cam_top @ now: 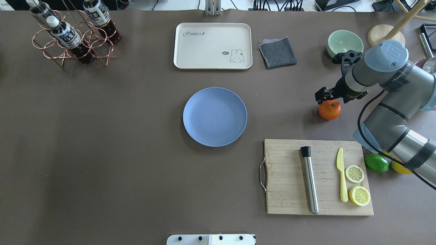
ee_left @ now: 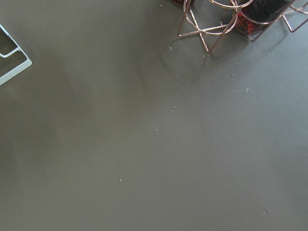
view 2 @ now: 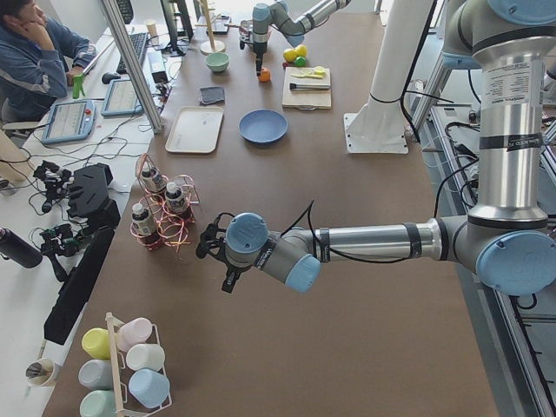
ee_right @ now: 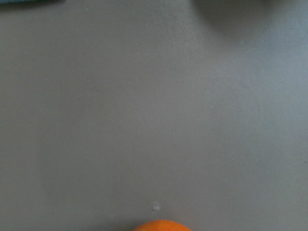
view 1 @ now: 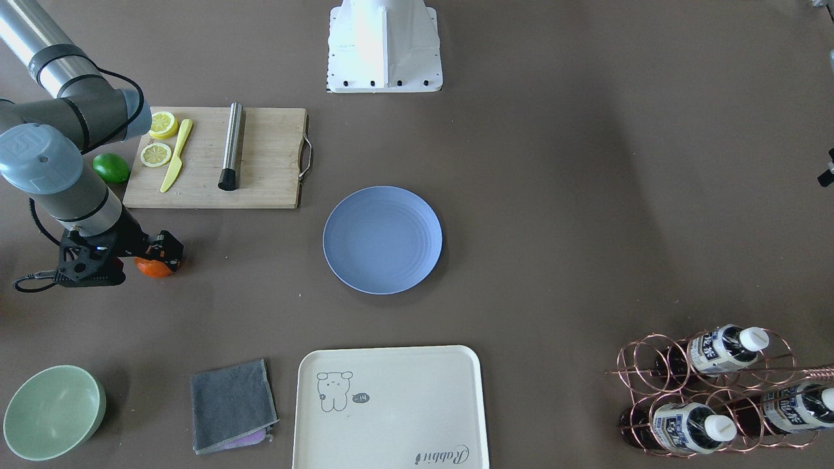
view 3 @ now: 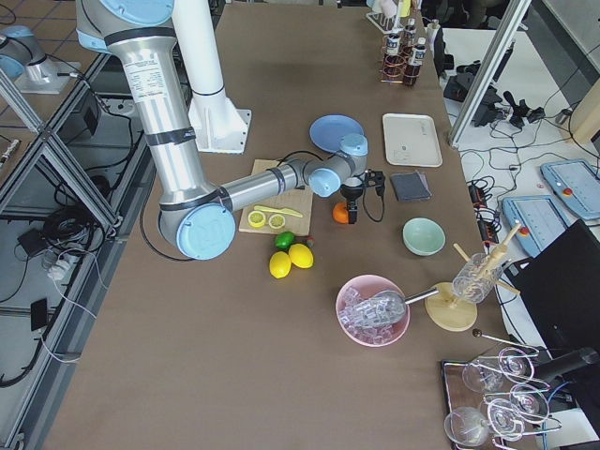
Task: Pick orange to plate
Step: 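Lower the right gripper onto the orange, close and lift it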
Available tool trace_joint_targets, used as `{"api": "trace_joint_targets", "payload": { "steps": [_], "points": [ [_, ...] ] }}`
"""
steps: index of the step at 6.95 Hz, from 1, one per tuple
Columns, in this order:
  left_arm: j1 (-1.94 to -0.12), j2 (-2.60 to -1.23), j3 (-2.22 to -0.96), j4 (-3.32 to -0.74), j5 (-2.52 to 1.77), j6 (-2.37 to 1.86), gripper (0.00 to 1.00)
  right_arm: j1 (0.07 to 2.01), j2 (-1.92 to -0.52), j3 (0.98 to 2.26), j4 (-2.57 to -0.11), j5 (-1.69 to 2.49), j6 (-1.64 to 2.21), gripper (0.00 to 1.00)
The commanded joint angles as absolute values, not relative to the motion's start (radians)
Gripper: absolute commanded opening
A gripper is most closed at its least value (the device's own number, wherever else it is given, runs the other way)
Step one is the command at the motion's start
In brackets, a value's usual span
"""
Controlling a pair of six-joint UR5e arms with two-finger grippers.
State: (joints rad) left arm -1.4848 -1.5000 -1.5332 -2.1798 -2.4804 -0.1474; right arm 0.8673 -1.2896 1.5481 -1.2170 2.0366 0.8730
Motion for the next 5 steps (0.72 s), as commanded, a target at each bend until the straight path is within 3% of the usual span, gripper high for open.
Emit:
{"api": "trace_joint_targets", "payload": {
  "steps": [1,4,5],
  "points": [
    [-1.485,-1.5,-1.535,-2.18,-2.479,-0.149,0.99,0.858,-1.292,1.535,-1.186,2.037,0.905,0.95],
    [-1.485,-1.499,-1.537,-2.18,-2.477,-0.149,0.99,0.827,-1.296,1.545,-1.184,2.036,0.946,0.95],
    [-1.485,-1.499,-1.539,-2.18,-2.477,-0.149,0.99,0.822,-1.304,1.56,-1.184,2.036,0.954,0.82]
  ]
}}
